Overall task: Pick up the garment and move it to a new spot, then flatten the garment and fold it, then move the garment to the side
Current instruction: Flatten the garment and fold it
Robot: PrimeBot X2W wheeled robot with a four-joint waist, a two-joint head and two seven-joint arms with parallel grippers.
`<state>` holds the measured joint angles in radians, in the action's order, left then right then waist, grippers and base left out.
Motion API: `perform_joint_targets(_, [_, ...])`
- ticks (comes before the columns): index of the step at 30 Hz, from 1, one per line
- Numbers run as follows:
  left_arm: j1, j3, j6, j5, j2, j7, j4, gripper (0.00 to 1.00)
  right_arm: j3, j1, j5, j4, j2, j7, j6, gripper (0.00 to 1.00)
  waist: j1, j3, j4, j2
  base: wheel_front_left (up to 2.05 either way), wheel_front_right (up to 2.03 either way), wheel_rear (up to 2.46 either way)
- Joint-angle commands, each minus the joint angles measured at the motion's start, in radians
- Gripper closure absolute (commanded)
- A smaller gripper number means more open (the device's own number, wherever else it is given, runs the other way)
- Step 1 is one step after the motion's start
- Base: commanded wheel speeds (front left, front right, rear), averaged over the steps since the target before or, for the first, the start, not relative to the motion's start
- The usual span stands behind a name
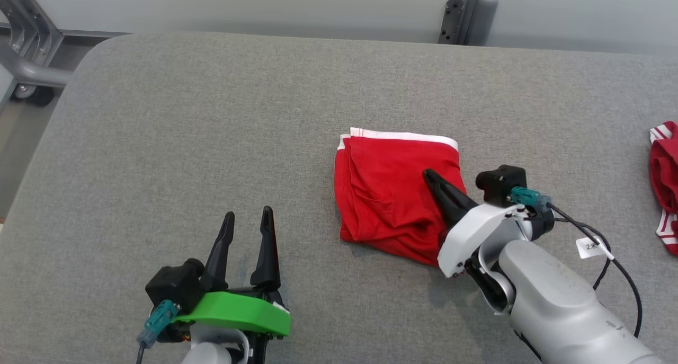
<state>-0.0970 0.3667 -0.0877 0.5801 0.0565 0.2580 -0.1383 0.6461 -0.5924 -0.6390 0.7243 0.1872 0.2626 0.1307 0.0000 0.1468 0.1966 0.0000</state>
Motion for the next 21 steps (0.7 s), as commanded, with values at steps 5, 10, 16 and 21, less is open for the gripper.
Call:
perform_joint_targets(5, [-0.018,-0.001,0.003,0.01,0.001,0.007,-0.005,0.0,0.083,0.001,-0.003,0.031,-0.034,0.003,0.0,1.0,0.0,0.006,0.018,0.0,0.0,0.0,0.0])
perform_joint_targets(10, [-0.021,0.0,0.007,0.012,0.0,0.006,-0.009,0.0,0.184,-0.017,-0.023,0.056,-0.067,0.003,0.0,1.0,0.0,0.005,0.032,0.0,0.0,0.0,0.0])
perform_joint_targets(16, [-0.014,0.003,0.004,0.012,-0.001,0.006,-0.009,0.0,0.291,-0.026,-0.055,0.072,-0.087,0.003,0.0,1.0,0.0,0.001,0.045,0.0,0.0,0.0,0.0])
perform_joint_targets(21, [-0.003,0.0,0.0,0.01,-0.001,0.007,-0.007,0.0,0.332,-0.032,-0.063,0.067,-0.084,0.003,0.0,1.0,0.0,-0.002,0.043,0.0,0.0,0.0,0.0])
